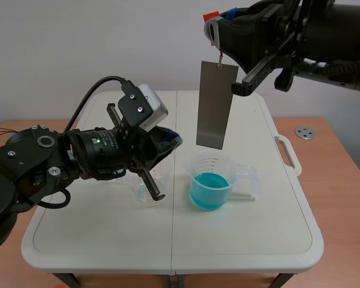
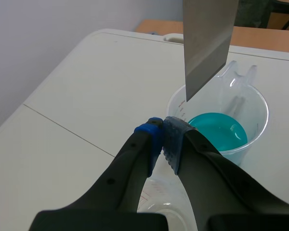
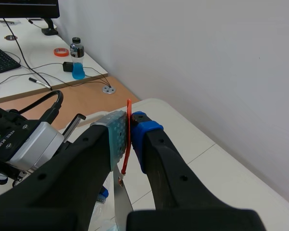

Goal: Hold the metal plate by the orange handle, dip it into the blue solution, take it out and point at it, then put the plate back in the beaker on the left.
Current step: 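Raise the plate and point at it, then put the plate into the left beaker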

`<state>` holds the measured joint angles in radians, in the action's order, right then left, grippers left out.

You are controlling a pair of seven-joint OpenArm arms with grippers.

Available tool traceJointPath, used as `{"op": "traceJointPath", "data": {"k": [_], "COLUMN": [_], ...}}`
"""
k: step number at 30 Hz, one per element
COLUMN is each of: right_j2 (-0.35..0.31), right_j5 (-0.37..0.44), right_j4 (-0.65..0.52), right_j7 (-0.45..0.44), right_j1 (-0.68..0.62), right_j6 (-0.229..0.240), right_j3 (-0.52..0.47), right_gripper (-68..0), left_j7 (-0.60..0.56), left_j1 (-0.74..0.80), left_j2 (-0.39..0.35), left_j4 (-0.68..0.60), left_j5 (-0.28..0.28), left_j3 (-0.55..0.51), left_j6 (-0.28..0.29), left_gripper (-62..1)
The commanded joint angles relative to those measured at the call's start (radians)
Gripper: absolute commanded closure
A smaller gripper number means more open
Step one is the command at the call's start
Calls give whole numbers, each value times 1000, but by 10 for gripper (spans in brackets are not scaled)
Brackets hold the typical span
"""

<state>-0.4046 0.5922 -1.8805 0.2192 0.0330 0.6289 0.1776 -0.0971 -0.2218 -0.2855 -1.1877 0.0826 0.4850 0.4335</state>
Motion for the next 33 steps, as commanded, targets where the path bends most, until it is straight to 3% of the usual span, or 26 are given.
{"op": "traceJointPath", "data": {"k": [1, 11, 17, 23, 30, 33], "right_j2": [-3, -3, -3, -3, -3, -3], "right_j5": [15, 15, 15, 15, 15, 15], "right_j4": [-18, -18, -18, -18, -18, -18], "right_j7": [-15, -15, -15, -15, -16, -16], "right_j1": [17, 17, 17, 17, 17, 17], "right_j6": [-3, -3, -3, -3, -3, -3], "right_j3": [-14, -14, -14, -14, -14, -14], "right_gripper": [-13, -13, -13, -13, -13, -13], "left_j7": [-11, -10, -55, -156, -255, -254], "left_j1": [-9, -8, 12, 174, 483, 646], "left_j2": [3, -7, -93, -272, -479, -520], "left_j4": [-17, -17, -27, -117, -142, -140], "left_j5": [-10, -11, -30, -100, -171, -177], "left_j3": [-1, -3, -30, -185, -445, -569], "left_j6": [-5, -5, -5, -5, -8, -61], "left_gripper": [-30, -30, -30, -30, -30, -30]}}
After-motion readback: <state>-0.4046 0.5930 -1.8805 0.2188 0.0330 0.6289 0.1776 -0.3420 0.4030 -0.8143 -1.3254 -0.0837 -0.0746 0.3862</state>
